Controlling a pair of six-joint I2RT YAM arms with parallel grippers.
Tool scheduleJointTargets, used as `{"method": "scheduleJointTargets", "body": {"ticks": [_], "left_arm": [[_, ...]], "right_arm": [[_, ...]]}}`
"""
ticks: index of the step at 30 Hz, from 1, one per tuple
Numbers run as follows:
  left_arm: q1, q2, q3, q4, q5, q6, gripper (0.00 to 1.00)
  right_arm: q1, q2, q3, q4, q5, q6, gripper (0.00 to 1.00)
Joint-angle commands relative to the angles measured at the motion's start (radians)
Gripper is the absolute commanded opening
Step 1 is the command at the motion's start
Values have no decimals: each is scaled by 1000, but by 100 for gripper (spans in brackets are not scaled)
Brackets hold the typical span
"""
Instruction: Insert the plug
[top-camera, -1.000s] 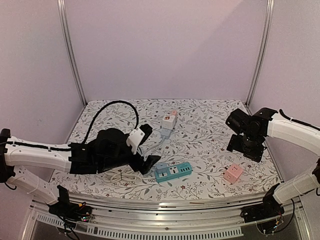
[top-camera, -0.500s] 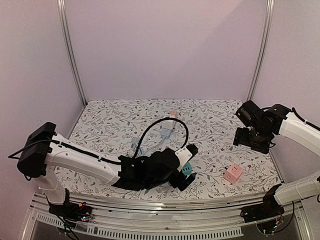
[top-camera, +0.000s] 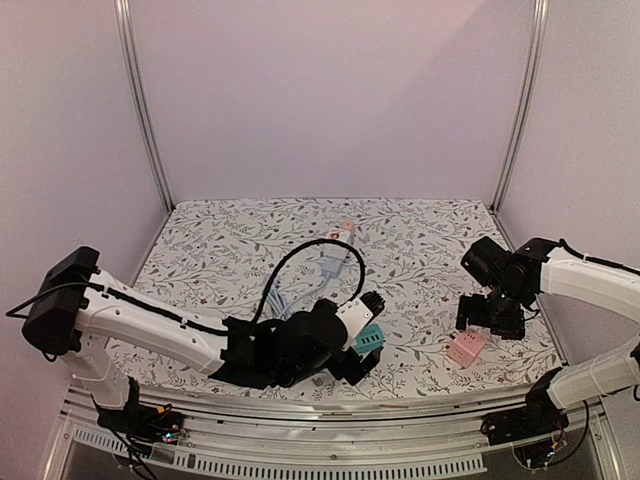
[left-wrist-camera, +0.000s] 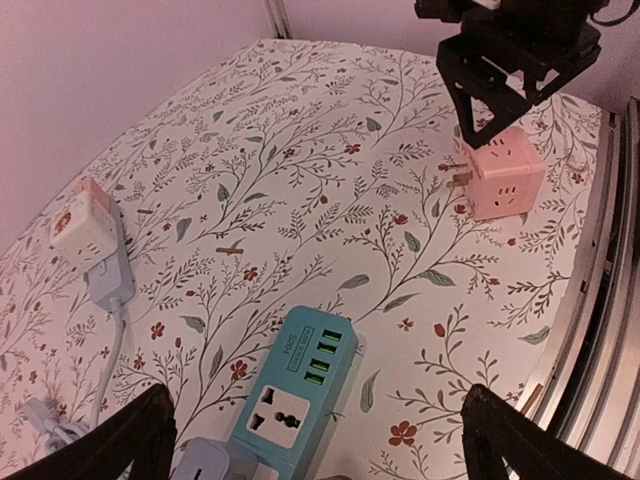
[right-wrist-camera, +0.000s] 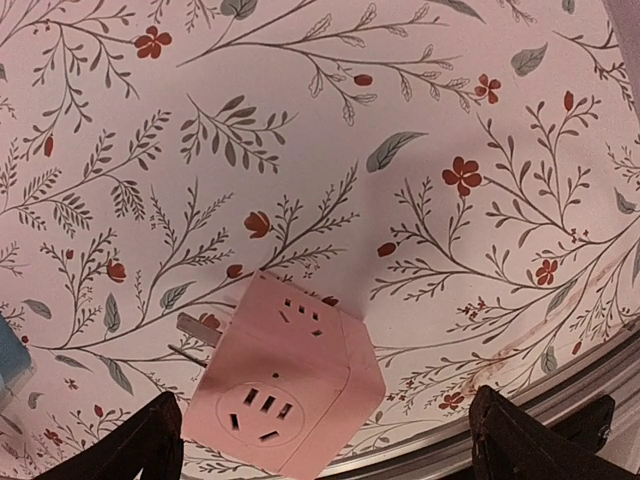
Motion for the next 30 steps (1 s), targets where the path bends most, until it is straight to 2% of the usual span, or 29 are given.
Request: {"method": "scheduleJointTargets", "body": {"ticks": [1, 6, 17, 18, 22, 27, 30], "left_arm": [[1, -93, -49, 19, -56, 19, 99], [20, -145, -95, 36, -54, 17, 99], [31, -143, -107, 43, -57, 17, 99], [32, -145, -108, 43, -58, 17, 99], [34, -149, -114, 46, -60, 19, 99], [34, -151, -115, 42, -63, 22, 99], [35, -157, -119, 36, -75, 26, 99]], "right_arm": [[-3, -10, -39, 26, -66, 13, 99], [-3, -39, -60, 62, -61, 29, 99], [-3, -13, -86, 126, -76, 46, 95], [-3, -6, -86, 127, -76, 47, 93], [-3, -2, -97, 141, -84, 57, 75], [-3, -13, -98, 138, -83, 55, 70], [-3, -17, -100, 142, -89, 52, 57]]}}
